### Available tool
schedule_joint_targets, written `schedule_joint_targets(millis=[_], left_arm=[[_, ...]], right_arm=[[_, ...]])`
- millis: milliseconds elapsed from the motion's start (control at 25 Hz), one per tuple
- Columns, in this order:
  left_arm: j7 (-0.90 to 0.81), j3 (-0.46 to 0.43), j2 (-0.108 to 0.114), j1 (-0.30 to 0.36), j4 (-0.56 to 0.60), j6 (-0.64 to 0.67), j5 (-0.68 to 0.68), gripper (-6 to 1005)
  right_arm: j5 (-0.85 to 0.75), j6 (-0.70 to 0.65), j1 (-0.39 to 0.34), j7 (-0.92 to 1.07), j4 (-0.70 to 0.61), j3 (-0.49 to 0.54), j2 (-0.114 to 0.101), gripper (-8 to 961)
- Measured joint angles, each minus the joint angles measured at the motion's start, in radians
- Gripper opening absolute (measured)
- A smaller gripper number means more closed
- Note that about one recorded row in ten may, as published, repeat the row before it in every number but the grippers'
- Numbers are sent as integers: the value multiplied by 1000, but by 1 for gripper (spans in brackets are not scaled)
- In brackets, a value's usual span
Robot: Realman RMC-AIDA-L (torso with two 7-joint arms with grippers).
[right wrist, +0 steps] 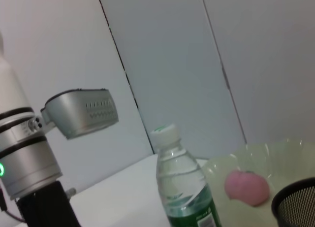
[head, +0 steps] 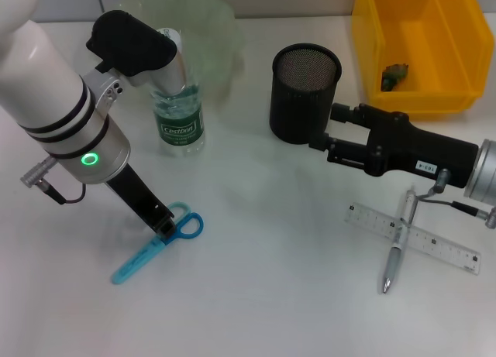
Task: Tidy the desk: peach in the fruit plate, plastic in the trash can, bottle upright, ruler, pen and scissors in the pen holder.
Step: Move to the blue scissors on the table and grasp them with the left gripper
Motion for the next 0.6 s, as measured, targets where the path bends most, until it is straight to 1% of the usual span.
schedule_joint_targets(millis=[120,320,520,560,600], left_arm=[[0,1,0,-2,0,1,0,280],[0,4,0,-16,-4,10,0,372],[-9,5,0,-41,-58,19,-1,592],[-11,1,-1,-54,-92,15,0,591],[-11,1,-1,-54,-92,15,0,589]], right_arm=[[12,0,5,0,0,0,0,759],[19,0,15,0,0,0,0,758],[43,0,22,0,2,0,0,758],[49,0,24,0,1,0,0,759],[49,0,24,0,1,0,0,759]])
